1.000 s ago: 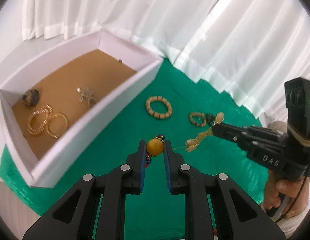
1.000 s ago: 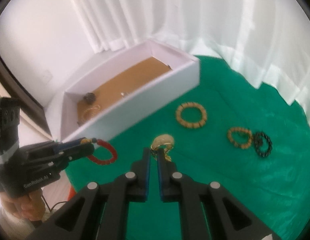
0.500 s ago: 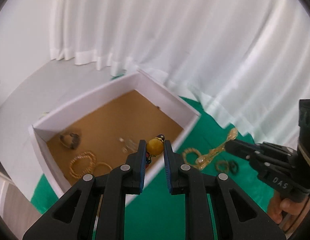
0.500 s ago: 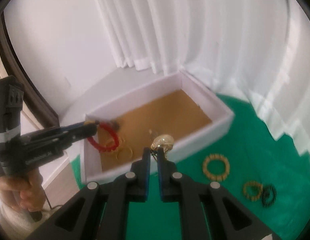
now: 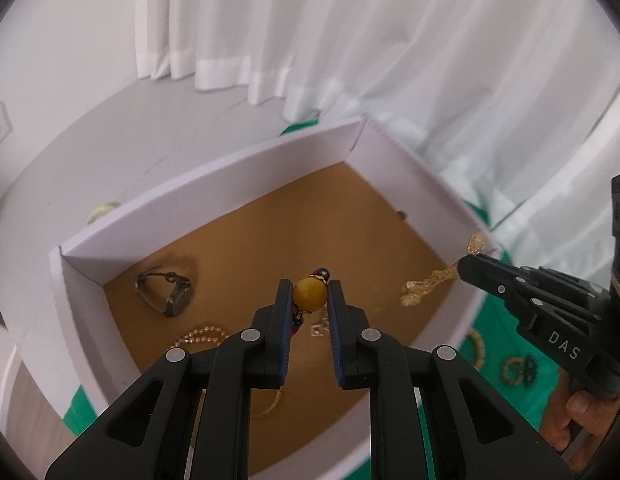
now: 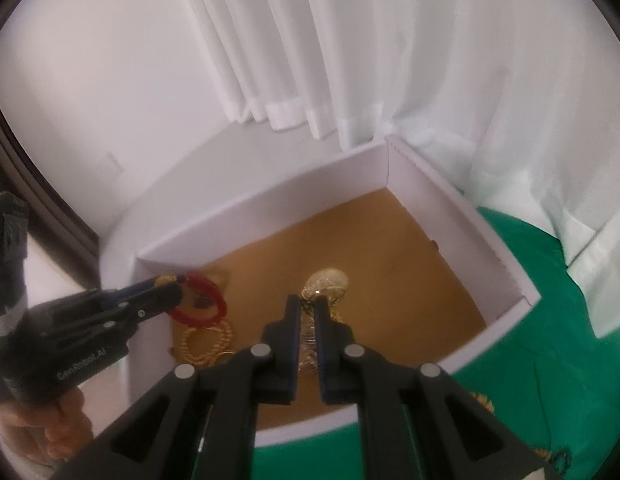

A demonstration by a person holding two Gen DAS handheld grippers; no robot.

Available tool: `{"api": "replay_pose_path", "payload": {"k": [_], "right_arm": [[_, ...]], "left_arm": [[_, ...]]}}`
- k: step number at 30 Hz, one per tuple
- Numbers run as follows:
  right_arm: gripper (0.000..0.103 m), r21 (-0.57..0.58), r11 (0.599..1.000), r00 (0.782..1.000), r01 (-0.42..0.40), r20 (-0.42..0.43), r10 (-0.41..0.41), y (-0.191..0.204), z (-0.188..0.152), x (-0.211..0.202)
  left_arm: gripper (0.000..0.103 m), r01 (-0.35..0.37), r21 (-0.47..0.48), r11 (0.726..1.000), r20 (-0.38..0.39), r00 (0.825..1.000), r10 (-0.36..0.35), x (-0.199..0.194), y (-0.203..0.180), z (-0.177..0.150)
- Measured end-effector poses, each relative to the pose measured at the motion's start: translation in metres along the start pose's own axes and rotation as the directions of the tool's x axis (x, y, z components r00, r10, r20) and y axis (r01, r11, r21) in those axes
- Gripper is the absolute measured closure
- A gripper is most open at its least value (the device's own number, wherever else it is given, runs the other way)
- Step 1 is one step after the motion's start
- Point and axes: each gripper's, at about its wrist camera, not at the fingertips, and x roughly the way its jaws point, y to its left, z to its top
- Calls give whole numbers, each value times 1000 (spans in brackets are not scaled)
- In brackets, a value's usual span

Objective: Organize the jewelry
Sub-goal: 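Carry red bracelet and gold earrings into the white box and open both grippers, then withdraw both grippers from the box back over the table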

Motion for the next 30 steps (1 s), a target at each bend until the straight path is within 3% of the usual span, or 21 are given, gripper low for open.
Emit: {"api": "replay_pose_path", "payload": {"k": [5, 7, 8, 9, 10, 11, 17, 22, 27, 30], "right_arm": [[95, -17, 999, 999, 30, -30, -30, -9, -2, 37], [93, -24, 998, 998, 60, -27, -61, -12, -2, 44], [78, -27, 997, 997, 76, -24, -76, -13, -2, 46], [50, -23, 996, 996, 87, -18, -88, -15, -2, 44], [40, -16, 994, 995, 104, 0, -104, -16, -3, 41], [34, -14, 993, 993, 114, 14, -113, -18, -4, 37], [34, 9, 989, 981, 149, 122, -149, -24, -12, -13], [32, -23, 977, 958, 211, 206, -202, -30, -38, -70], [27, -10, 959, 931, 283, 242, -272, -44, -92, -133], [26, 19, 942, 913, 334, 243, -328, -53, -125, -161]], "left_arm": [[87, -38, -3, 999, -35, 999, 38, 40, 5, -7], [82, -80, 29, 996, -30, 996, 81, 50, 2, -12], [73, -102, 42, 994, -28, 994, 104, 53, 1, -13], [44, -128, 52, 990, -29, 991, 130, 54, 0, -15], [25, -142, 53, 989, -23, 989, 143, 53, 0, -15], [20, -153, 51, 987, -7, 988, 153, 50, 0, -16], [17, -124, 75, 989, 83, 990, 118, 10, -12, -28], [8, -96, 153, 984, 153, 986, 73, -31, -45, -62], [5, -20, 265, 964, 149, 989, -21, -55, -92, -116], [5, 40, 315, 948, 102, 992, -76, -58, -121, -155]]}}
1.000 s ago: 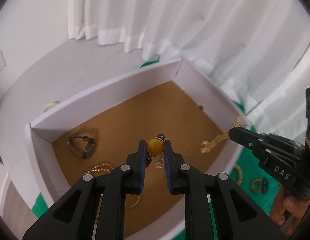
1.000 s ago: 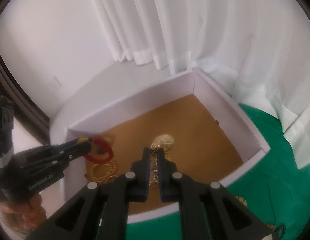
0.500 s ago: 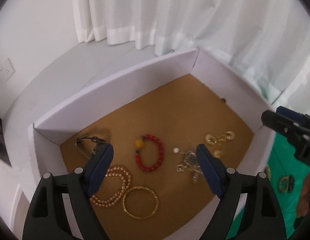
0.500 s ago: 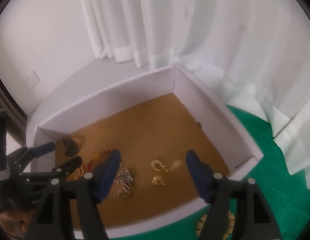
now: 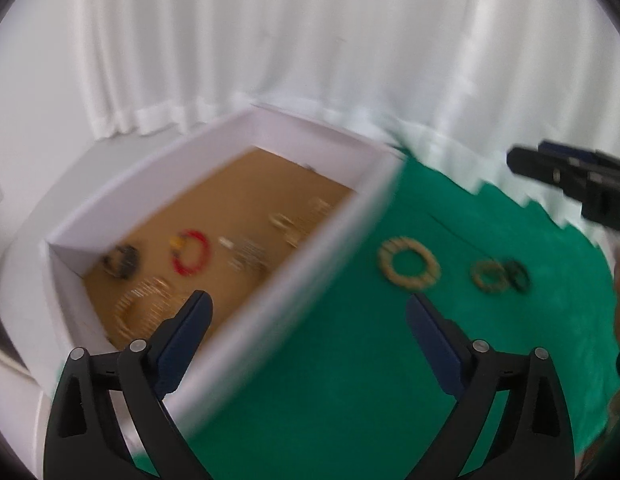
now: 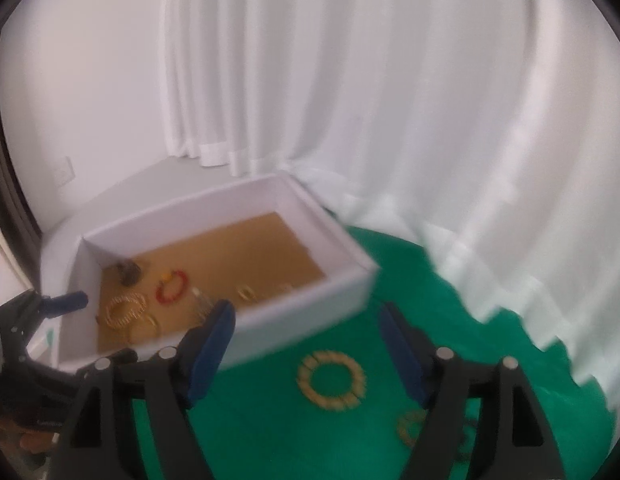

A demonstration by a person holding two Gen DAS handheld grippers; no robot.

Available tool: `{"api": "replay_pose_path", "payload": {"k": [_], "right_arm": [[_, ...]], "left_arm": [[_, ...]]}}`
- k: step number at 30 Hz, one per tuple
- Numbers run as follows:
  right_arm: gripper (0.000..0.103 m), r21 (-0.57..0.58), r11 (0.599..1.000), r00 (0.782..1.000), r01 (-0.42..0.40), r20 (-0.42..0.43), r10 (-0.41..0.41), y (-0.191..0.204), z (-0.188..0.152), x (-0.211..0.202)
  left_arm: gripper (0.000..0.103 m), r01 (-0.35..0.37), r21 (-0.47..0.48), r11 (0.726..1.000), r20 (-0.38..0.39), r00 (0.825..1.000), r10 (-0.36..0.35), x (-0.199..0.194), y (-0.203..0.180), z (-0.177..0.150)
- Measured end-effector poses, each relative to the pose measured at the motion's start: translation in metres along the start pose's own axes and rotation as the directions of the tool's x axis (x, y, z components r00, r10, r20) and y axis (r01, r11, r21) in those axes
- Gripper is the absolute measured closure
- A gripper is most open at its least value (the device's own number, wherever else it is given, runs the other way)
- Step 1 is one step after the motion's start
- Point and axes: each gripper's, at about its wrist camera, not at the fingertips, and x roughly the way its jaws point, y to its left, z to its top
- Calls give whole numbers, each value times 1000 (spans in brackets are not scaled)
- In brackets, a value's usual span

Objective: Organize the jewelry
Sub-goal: 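Withdraw both grippers from the box back over the table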

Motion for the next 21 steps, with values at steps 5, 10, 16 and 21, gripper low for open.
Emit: {"api": "replay_pose_path", "payload": {"k": [5, 10, 16, 21], "right_arm": [[26, 97, 994, 999, 47, -23, -45, -36, -60, -47], [26, 177, 974, 989, 144, -52, -137, -60, -124, -79], [26, 259, 925, 960, 278, -111, -257, -67, -217, -104], [26, 315, 900, 951, 302, -163, -262, -59, -269, -106]], "left_arm": [[5, 77, 35, 996, -30, 997, -76, -3, -50, -39], [5, 126, 32, 991, -56, 991, -125, -4, -86, -80], [5, 112, 116, 987, -71, 992, -105, -4, -126, -127], [5, 124, 155, 980, -94, 989, -111, -5, -140, -150]]}}
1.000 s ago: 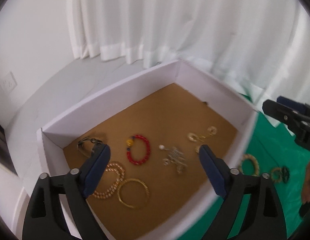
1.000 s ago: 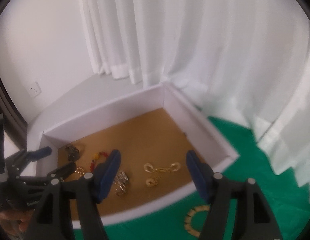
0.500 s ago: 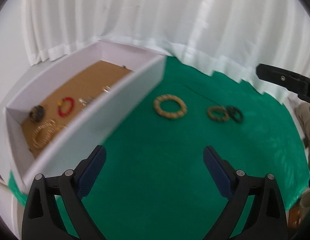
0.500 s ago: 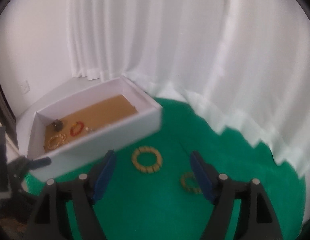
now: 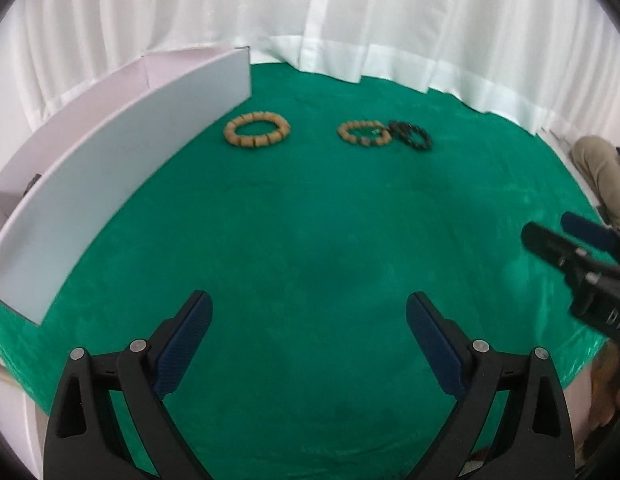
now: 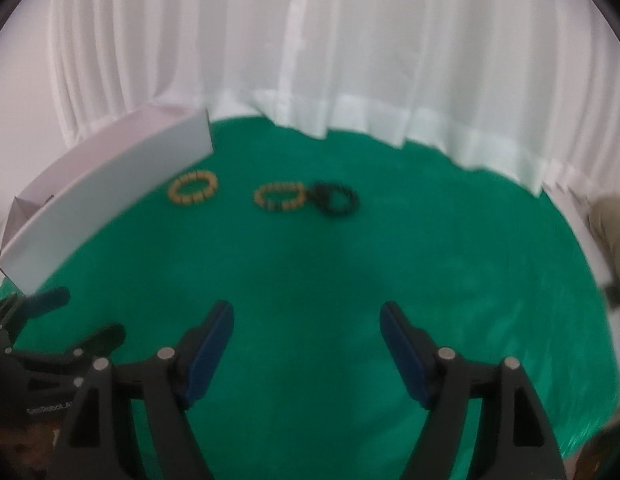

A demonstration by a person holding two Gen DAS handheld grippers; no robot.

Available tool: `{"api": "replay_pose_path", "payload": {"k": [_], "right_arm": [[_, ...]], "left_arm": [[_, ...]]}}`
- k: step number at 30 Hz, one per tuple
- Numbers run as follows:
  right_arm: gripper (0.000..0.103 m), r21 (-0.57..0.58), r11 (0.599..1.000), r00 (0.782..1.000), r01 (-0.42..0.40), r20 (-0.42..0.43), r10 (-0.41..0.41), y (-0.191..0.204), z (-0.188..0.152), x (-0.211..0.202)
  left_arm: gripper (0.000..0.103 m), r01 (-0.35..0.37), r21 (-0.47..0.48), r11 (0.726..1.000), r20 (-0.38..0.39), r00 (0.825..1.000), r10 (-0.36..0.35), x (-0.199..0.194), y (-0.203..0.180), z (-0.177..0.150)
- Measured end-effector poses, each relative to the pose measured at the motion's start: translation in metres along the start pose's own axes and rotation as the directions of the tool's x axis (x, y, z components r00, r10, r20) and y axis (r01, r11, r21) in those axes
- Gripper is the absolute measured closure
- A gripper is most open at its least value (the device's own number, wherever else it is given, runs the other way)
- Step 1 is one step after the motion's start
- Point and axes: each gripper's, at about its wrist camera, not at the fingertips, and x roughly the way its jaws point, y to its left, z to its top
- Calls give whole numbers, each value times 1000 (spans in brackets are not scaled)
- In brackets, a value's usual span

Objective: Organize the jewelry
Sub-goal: 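Withdraw both grippers from the box back over the table, then grasp the black bead bracelet with the right gripper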

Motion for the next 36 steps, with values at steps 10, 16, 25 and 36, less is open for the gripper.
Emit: {"api": "replay_pose_path", "payload": {"k": [10, 16, 25, 36], "right_arm": [[26, 62, 998, 1000, 30, 6, -31, -5, -22, -1], [26, 56, 998, 999, 34, 7, -34, 3, -27, -4], [26, 77, 997, 1000, 9, -9, -9, 1, -34, -3], [26, 59, 998, 1000, 4, 13, -5, 5, -36, -5]], "left_arm": [[5, -30, -5, 1000, 34, 999, 30, -12, 3, -9], [5, -47, -5, 999, 64, 997, 47, -15, 1, -13], [5, -54, 6, 999, 52, 997, 54, -11, -5, -15], [5, -53, 12, 999, 41, 998, 52, -7, -4, -15]]}}
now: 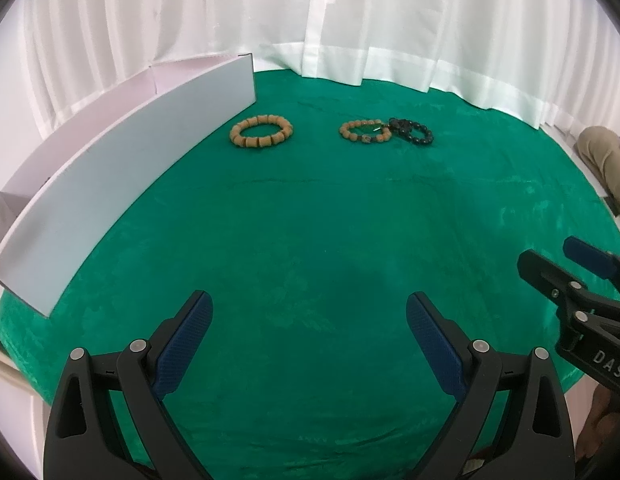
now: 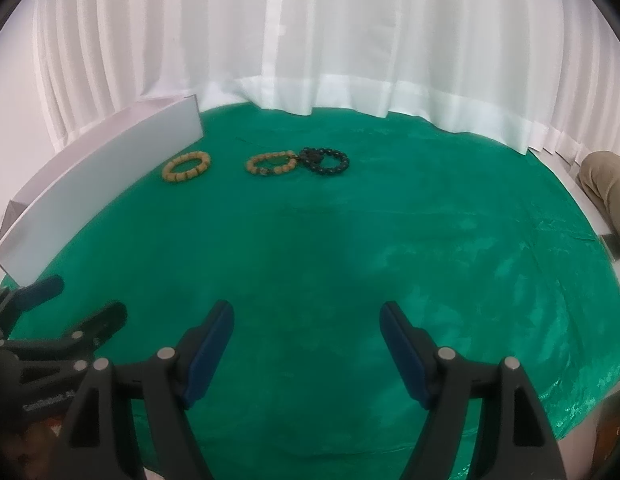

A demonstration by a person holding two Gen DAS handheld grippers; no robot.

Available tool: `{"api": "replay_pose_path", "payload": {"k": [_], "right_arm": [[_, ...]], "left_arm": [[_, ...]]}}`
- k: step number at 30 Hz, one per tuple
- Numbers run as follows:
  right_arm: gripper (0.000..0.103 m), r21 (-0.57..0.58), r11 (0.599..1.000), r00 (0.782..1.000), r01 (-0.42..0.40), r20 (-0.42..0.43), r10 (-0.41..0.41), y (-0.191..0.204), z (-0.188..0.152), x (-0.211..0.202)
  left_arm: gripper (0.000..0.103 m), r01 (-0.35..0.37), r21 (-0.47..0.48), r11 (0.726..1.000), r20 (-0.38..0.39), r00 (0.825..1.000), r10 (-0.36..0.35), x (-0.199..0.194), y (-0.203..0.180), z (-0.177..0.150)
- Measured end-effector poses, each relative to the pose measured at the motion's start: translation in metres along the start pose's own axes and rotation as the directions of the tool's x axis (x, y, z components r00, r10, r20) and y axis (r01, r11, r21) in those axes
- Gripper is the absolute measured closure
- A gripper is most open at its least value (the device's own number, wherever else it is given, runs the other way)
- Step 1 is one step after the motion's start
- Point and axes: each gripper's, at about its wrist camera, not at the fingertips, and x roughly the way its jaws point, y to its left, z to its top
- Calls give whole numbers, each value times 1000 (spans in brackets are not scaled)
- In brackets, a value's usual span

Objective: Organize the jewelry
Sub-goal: 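Grasp the black bead bracelet with the right gripper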

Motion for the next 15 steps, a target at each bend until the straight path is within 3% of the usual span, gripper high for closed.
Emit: {"api": "replay_pose_path", "payload": {"k": [15], "right_arm": [[26, -16, 1000, 1000, -18, -15, 18, 5, 4, 4]], "left_arm": [[5, -14, -5, 1000, 16, 1000, 14, 1, 5, 2]]}}
